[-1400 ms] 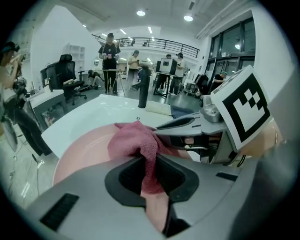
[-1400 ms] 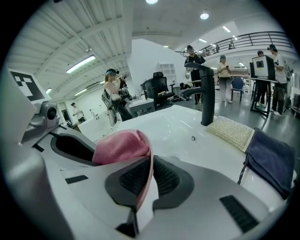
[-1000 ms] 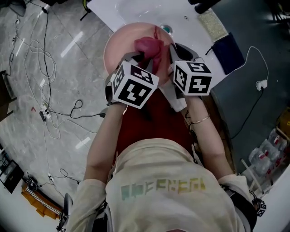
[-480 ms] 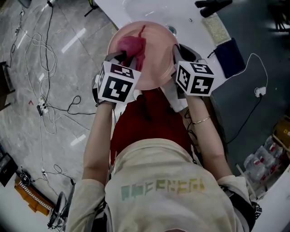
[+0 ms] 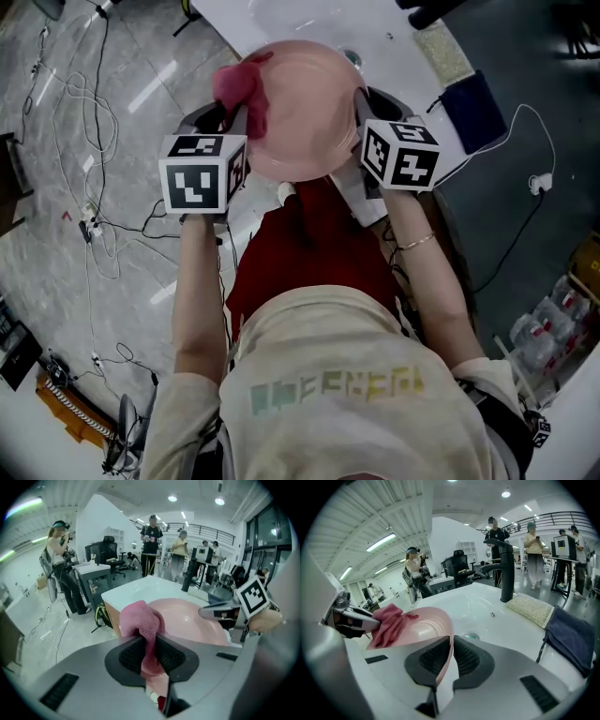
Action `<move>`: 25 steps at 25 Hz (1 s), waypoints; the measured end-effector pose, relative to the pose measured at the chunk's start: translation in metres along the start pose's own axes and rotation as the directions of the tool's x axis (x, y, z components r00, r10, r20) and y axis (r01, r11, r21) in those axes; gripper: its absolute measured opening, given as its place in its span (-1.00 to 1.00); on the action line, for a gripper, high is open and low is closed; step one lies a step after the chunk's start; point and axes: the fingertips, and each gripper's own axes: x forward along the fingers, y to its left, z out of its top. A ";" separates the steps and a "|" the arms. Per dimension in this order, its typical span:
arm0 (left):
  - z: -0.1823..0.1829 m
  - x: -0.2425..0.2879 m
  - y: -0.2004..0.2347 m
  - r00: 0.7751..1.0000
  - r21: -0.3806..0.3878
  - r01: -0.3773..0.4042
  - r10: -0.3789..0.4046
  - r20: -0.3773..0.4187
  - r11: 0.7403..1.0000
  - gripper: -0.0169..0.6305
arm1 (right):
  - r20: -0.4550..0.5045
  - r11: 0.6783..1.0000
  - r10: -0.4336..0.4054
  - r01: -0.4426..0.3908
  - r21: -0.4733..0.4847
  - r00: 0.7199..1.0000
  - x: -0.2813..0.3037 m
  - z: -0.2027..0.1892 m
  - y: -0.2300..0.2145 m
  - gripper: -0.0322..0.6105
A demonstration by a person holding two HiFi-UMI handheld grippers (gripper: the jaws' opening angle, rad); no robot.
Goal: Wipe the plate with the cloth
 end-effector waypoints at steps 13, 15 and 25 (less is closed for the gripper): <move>0.033 0.012 -0.109 0.973 0.063 0.220 -0.224 0.053 0.973 -0.74 | -0.007 0.999 -0.007 0.008 0.034 1.000 0.001 0.000 -0.004 -0.74; 0.031 0.014 -0.122 0.971 0.101 0.232 -0.236 0.032 0.967 -0.74 | -0.007 0.999 -0.009 0.009 0.037 1.000 0.000 0.000 -0.004 -0.74; 0.001 0.025 -0.157 0.956 0.152 0.294 -0.286 -0.072 0.944 -0.74 | -0.017 0.999 -0.012 0.013 0.036 1.000 0.002 0.003 -0.008 -0.74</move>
